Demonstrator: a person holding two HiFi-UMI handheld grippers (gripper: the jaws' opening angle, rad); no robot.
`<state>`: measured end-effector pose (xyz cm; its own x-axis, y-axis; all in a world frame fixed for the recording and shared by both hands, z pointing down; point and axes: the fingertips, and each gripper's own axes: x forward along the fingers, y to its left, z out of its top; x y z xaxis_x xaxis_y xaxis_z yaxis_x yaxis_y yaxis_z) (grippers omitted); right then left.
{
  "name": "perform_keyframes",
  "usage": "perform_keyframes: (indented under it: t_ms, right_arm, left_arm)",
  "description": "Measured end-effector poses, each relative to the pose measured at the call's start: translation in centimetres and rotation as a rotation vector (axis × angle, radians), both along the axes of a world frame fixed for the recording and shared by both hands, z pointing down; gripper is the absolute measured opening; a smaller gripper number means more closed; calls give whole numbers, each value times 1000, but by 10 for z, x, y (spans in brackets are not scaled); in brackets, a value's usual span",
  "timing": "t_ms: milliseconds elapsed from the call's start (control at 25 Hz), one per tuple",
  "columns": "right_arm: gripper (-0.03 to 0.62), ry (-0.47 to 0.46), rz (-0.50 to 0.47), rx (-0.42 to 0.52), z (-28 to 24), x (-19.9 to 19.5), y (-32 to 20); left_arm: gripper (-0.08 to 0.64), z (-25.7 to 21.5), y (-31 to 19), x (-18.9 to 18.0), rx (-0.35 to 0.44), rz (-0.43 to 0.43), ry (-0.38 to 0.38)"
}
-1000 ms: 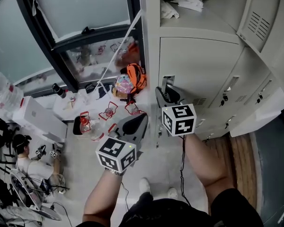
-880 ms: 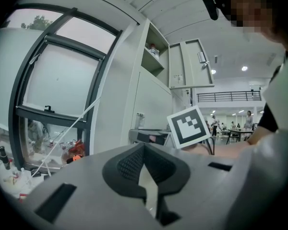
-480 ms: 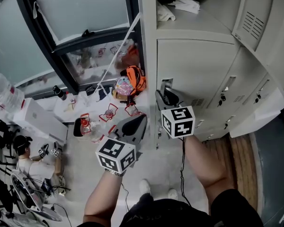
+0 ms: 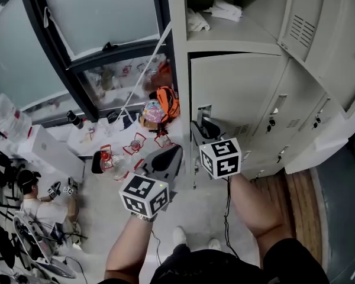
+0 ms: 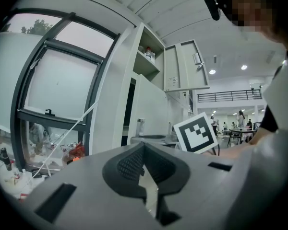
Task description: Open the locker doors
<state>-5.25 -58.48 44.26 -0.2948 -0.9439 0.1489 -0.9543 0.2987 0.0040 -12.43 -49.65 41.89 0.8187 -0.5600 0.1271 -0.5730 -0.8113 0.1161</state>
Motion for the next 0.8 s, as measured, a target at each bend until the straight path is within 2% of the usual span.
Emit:
perform_keyframes:
  t_ms: [800]
  right_arm:
    - [104,2,-118,-18,-1,11,84]
  left_arm:
    - [-2,-16,57,33,34,-17,16]
